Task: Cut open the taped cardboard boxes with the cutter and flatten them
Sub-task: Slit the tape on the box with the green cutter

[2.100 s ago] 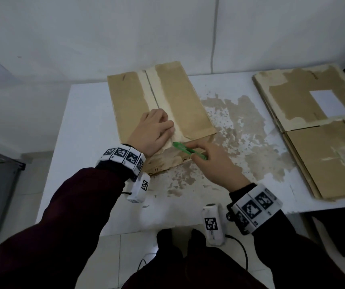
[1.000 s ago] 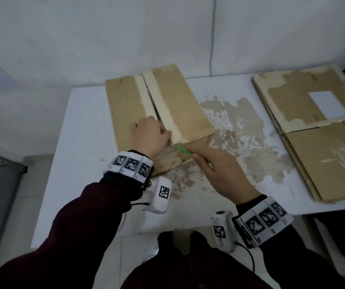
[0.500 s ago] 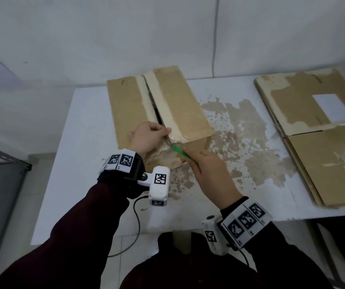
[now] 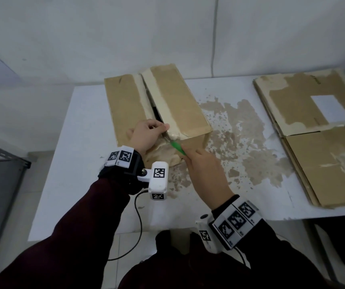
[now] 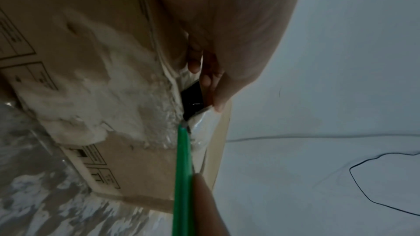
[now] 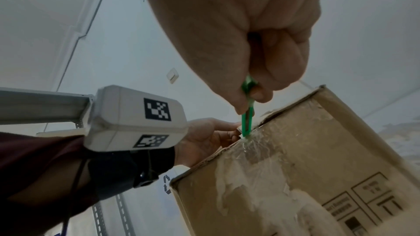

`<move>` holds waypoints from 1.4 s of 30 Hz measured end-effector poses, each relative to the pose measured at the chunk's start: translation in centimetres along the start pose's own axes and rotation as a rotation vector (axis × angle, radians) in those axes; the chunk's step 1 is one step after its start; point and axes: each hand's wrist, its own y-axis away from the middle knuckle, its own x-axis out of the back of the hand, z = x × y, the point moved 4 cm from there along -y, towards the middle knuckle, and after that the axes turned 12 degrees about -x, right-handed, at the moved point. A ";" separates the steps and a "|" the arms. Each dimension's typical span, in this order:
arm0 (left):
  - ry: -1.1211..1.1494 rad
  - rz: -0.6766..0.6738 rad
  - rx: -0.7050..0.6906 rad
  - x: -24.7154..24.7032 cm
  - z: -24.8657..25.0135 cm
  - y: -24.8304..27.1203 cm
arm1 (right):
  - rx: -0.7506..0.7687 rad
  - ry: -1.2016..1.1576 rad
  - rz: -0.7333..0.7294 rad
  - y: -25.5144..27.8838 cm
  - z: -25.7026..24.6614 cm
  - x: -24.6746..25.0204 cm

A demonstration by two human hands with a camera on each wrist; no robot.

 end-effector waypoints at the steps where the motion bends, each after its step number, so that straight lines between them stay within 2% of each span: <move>1: -0.013 0.009 -0.004 0.0 0.1 0.1 | -0.008 0.028 -0.010 -0.1 0.0 -0.1; 4: -0.030 -0.014 -0.026 0.0 0.3 0.2 | -0.004 0.094 -0.051 -1.4 -1.2 -0.7; 9: -0.052 0.040 -0.063 -0.1 0.2 0.5 | 0.000 0.012 -0.089 -1.0 -0.5 -0.2; 13: -0.057 0.043 -0.046 -0.3 0.6 0.5 | 0.018 0.008 -0.044 -1.8 -0.9 -0.5; 18: -0.025 0.116 -0.038 -0.5 -0.2 0.0 | -0.028 0.016 -0.135 -1.0 0.4 -0.1; 23: 0.053 0.100 -0.060 -0.4 0.6 0.3 | 0.018 0.005 -0.075 -1.3 -0.7 -0.1; 29: -0.014 0.150 -0.062 -0.5 -0.1 0.0 | -0.025 -0.059 -0.123 0.6 0.9 0.8; 36: -0.089 0.171 -0.097 -0.6 -0.1 0.4 | -0.025 -0.164 -0.091 0.0 0.9 0.9; 42: -0.116 0.152 -0.071 -0.5 0.0 0.6 | -0.039 -0.135 -0.097 -0.1 0.4 0.3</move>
